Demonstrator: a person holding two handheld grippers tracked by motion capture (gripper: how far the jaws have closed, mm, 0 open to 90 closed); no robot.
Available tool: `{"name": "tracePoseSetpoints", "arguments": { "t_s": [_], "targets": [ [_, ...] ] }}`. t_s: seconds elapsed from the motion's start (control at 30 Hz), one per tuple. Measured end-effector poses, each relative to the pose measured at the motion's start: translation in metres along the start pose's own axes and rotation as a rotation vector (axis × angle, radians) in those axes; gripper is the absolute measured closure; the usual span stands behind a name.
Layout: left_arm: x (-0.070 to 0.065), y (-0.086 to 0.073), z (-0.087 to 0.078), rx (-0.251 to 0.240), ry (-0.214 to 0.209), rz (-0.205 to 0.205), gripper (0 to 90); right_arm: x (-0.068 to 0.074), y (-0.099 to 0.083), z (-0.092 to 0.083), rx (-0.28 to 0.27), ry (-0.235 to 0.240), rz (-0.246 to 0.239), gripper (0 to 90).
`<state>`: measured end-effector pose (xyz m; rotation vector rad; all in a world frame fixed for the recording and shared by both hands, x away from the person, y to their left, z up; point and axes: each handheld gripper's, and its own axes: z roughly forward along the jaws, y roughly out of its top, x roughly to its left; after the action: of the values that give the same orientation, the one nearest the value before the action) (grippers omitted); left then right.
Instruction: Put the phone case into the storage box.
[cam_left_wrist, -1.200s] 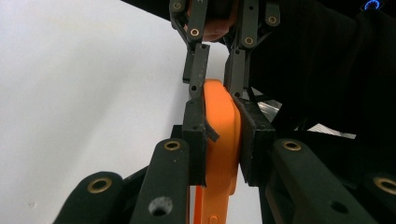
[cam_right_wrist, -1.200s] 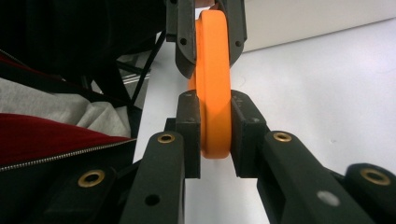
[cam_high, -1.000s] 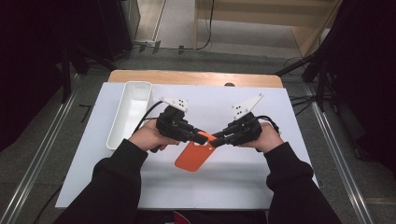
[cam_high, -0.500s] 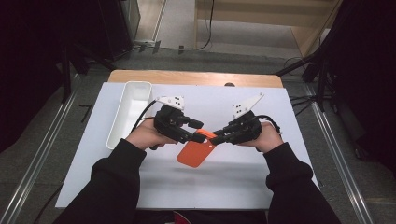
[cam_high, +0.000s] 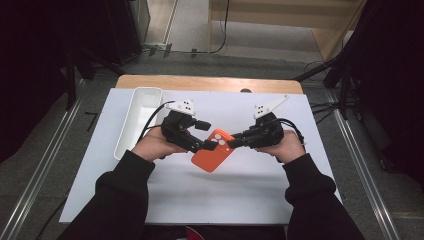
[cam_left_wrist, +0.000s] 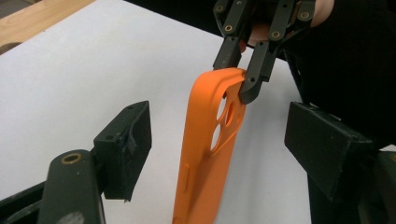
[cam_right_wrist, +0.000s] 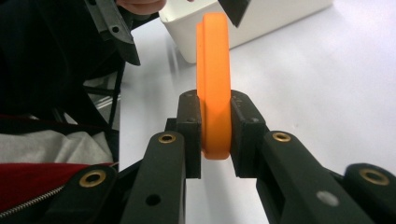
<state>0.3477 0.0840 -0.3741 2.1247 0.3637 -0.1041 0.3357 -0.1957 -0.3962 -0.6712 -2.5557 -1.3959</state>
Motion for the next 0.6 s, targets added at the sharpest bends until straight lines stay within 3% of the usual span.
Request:
{"name": "tracePoseSetpoints", "arguments": {
  "t_s": [0.17, 0.47, 0.6],
  "targets": [
    [-0.0003, -0.0006, -0.0001, 0.007, 0.060, -0.006, 14.6, -0.0016, -0.0007, 0.0001, -0.002, -0.015, 0.040, 75.4],
    [0.0019, -0.0060, -0.0042, -0.036, 0.129, -0.066, 10.4, -0.0027, -0.0005, 0.0006, -0.005, -0.053, 0.156, 75.4],
    [0.0005, -0.0085, -0.0054, -0.047, 0.160, -0.079, 10.3, -0.0023, -0.0006, 0.0018, 0.003, -0.044, 0.176, 75.3]
  ]
}}
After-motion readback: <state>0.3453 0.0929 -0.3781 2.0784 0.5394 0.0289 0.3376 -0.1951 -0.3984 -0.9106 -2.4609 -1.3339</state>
